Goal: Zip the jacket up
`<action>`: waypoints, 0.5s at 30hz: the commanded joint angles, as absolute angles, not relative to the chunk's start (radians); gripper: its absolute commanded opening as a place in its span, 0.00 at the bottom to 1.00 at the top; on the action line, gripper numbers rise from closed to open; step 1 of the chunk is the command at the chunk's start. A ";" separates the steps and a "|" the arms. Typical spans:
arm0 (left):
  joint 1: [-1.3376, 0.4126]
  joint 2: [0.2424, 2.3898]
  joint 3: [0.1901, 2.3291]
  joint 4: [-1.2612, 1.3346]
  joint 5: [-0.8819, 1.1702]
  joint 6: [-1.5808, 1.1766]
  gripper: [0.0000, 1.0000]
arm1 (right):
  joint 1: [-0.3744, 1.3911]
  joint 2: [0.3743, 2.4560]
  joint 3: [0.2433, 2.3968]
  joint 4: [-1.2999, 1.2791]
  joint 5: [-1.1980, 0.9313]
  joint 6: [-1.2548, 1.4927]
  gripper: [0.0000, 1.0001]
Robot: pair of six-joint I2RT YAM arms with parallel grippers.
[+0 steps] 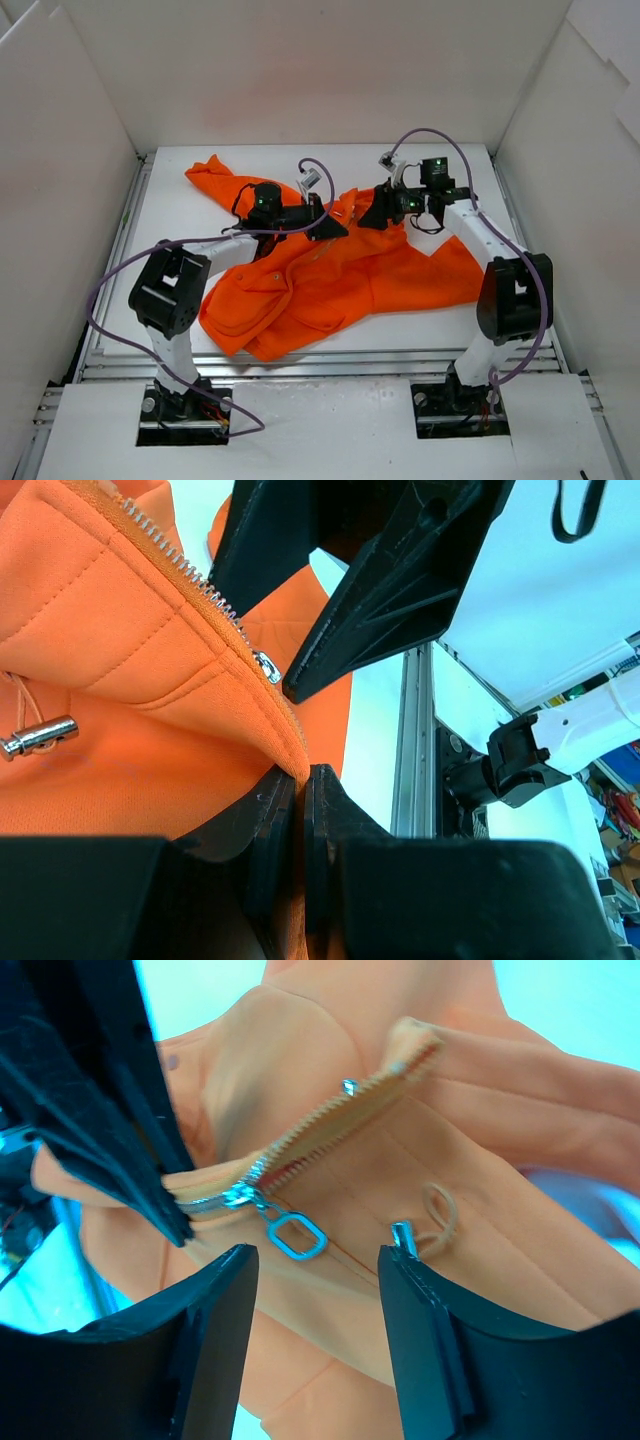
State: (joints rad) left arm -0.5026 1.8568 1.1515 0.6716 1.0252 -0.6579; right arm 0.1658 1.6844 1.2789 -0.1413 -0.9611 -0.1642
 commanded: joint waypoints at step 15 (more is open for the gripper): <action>-0.500 1.776 1.189 0.808 1.121 -0.678 0.00 | 0.204 1.767 1.431 -0.239 -1.161 -0.288 0.52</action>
State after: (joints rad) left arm -0.5018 1.8530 1.1515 0.6830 1.0588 -0.6678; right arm 0.1970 1.7653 1.3754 -0.2291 -1.0908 -0.2638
